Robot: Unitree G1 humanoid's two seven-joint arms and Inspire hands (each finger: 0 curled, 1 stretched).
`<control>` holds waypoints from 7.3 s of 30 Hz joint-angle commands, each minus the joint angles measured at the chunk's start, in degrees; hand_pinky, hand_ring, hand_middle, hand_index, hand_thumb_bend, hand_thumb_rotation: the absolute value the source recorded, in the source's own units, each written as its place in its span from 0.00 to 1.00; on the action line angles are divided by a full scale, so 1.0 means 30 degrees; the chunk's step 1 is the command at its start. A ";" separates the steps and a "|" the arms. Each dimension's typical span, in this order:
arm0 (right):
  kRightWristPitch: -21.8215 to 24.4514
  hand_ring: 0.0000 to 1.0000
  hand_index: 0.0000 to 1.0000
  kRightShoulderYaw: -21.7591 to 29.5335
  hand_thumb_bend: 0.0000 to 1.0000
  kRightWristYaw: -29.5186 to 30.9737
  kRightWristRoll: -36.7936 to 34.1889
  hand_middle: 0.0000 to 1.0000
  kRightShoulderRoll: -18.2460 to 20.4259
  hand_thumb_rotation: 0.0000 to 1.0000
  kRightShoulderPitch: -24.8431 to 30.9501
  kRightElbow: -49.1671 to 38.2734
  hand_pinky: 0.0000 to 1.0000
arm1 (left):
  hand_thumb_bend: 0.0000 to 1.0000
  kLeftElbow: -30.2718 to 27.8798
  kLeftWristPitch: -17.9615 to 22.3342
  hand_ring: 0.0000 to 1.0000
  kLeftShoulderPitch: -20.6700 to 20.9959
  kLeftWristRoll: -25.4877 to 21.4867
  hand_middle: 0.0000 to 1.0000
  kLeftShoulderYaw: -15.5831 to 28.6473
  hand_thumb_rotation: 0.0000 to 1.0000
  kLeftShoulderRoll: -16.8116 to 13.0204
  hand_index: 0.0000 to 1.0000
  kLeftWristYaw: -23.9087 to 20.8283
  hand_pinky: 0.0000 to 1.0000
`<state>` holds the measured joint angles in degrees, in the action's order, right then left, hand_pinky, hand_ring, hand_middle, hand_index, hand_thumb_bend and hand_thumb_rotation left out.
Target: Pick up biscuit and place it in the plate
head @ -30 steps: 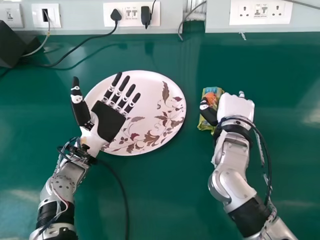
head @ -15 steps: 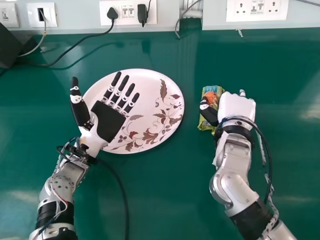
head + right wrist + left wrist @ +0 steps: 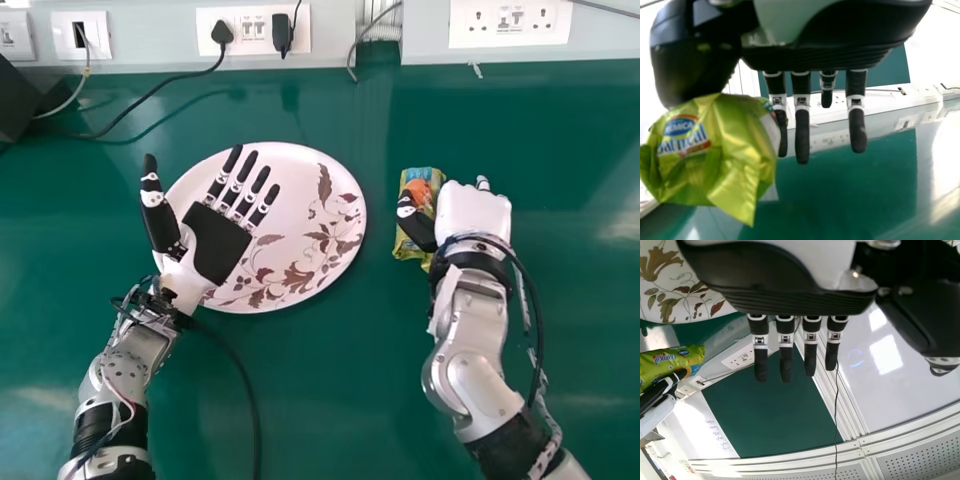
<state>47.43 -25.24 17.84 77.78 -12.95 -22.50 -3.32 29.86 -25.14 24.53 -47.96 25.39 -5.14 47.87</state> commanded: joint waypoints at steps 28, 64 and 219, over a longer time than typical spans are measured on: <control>-0.2574 0.41 0.52 0.1741 0.50 0.0187 0.0440 0.49 -0.0310 0.00 0.1467 -0.3211 0.29 | 0.96 0.0274 -0.0180 0.75 -0.0078 -0.0082 0.86 0.0087 0.55 -0.0379 0.88 0.0570 0.69; -0.6156 0.41 0.53 0.2867 0.50 -0.0395 -0.0310 0.49 -0.0186 0.00 0.2204 -0.5644 0.29 | 0.94 0.0174 0.0027 0.74 -0.0227 0.0151 0.84 -0.0067 0.53 -0.0612 0.87 0.0752 0.69; -1.8261 0.41 0.52 -0.0160 0.50 -0.8175 -1.1182 0.49 0.0494 0.00 -0.7419 1.4221 0.28 | 0.83 -0.0518 0.0116 0.81 -0.0322 0.0230 0.83 -0.0613 0.63 -0.0817 0.89 0.1329 0.85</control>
<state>-6.34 -25.31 -5.73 44.94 -12.03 -43.59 38.42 27.86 -25.09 23.52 -47.80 23.85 -7.27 51.48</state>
